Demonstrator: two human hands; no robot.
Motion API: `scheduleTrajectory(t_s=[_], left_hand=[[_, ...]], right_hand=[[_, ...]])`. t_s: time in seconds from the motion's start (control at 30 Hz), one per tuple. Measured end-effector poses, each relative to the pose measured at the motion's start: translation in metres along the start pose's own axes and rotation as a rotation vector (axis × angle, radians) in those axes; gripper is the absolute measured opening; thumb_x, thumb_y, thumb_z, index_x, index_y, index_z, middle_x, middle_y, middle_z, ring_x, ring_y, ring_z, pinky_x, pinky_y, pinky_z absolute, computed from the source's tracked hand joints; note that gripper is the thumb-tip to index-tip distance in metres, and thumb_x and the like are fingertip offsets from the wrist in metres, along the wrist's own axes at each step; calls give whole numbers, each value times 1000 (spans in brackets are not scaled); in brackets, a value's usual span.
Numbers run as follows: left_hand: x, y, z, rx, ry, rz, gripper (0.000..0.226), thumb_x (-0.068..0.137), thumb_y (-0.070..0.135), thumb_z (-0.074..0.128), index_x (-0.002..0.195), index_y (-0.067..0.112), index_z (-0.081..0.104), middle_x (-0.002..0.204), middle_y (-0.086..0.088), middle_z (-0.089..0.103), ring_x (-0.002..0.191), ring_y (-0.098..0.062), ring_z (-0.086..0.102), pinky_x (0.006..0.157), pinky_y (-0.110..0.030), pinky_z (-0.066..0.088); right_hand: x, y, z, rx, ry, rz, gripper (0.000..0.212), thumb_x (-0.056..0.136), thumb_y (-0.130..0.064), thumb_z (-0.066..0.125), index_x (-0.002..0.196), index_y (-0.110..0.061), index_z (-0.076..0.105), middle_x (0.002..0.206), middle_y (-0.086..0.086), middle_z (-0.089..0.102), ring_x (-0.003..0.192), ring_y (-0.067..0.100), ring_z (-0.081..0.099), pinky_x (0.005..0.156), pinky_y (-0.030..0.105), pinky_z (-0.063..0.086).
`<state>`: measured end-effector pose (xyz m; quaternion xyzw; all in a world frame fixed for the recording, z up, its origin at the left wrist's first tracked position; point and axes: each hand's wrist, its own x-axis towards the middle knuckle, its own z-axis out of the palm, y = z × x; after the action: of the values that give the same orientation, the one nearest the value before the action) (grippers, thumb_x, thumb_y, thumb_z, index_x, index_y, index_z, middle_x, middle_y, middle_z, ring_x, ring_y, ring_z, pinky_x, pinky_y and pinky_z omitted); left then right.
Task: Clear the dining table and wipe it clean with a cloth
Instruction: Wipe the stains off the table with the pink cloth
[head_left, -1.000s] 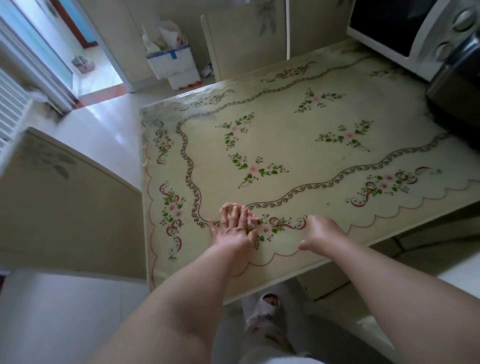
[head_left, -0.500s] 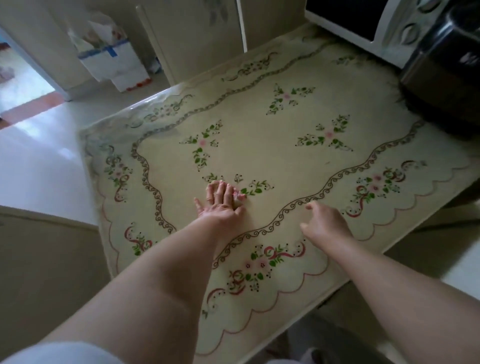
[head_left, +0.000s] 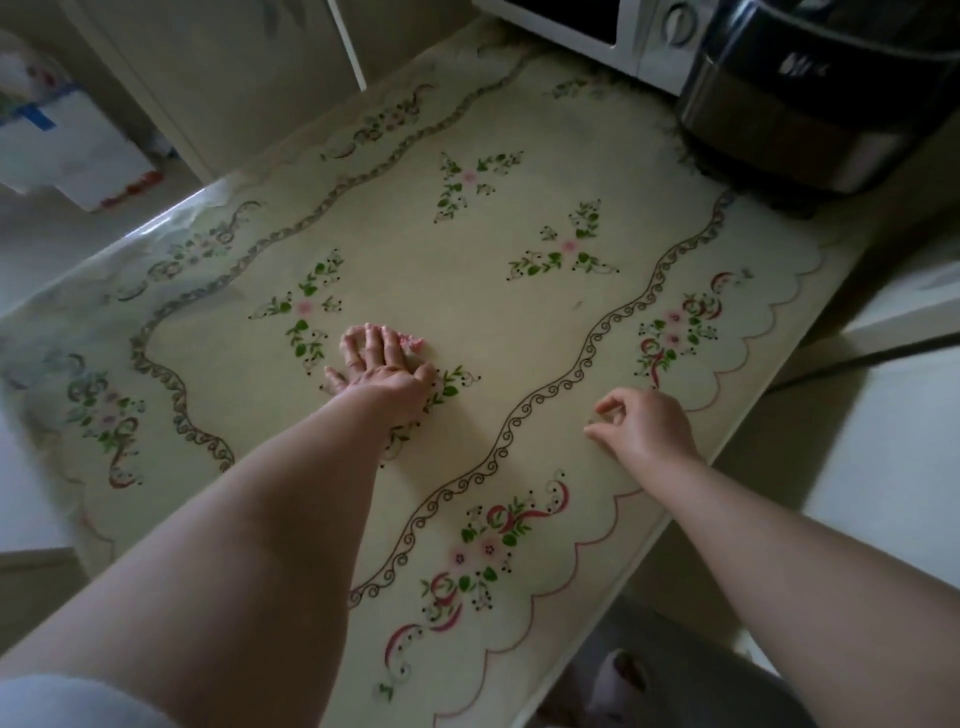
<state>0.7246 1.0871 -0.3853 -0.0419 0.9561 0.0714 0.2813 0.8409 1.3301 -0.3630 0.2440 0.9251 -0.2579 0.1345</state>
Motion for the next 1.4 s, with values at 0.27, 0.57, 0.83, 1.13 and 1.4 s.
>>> scheduleTrajectory(t_s=[0.27,0.57,0.83,1.13,1.4], left_hand=[[0,-1,2,19,1,14,77,97,57,25,153,21,-14,157,-2,-29,141,-31,-32,114,-55,-17],[-11,7,5,85,-6,37,77,97,58,23,153,21,-14,158,-2,-27,142,-31,-30,115,-57,-15],[-60,56,43,146,-64,186,78,96,62,21,151,23,-18,156,0,-31,141,-30,-33,112,-56,-20],[-150,48,98,137,-113,234,74,97,59,21,151,27,-17,157,4,-29,141,-28,-32,111,-63,-16],[-241,-29,144,-24,-81,26,74,97,57,26,152,29,-16,157,6,-30,141,-23,-34,108,-60,-20]], right_hand=[[0,-9,7,-24,59,15,6,80,-20,74,84,-15,72,89,2,73,81,16,65,70,24,51],[-1,2,-5,600,-10,286,8,91,-20,61,93,-12,59,93,4,63,84,17,59,67,24,47],[-29,28,-36,1219,-115,416,13,86,4,59,91,-8,62,82,5,62,71,12,58,64,21,49],[-90,20,-31,1163,-393,331,28,93,-3,36,80,-5,61,64,4,49,56,13,44,59,26,46],[-154,13,-4,981,-542,195,24,98,-12,45,85,-6,64,67,3,53,59,12,48,61,26,49]])
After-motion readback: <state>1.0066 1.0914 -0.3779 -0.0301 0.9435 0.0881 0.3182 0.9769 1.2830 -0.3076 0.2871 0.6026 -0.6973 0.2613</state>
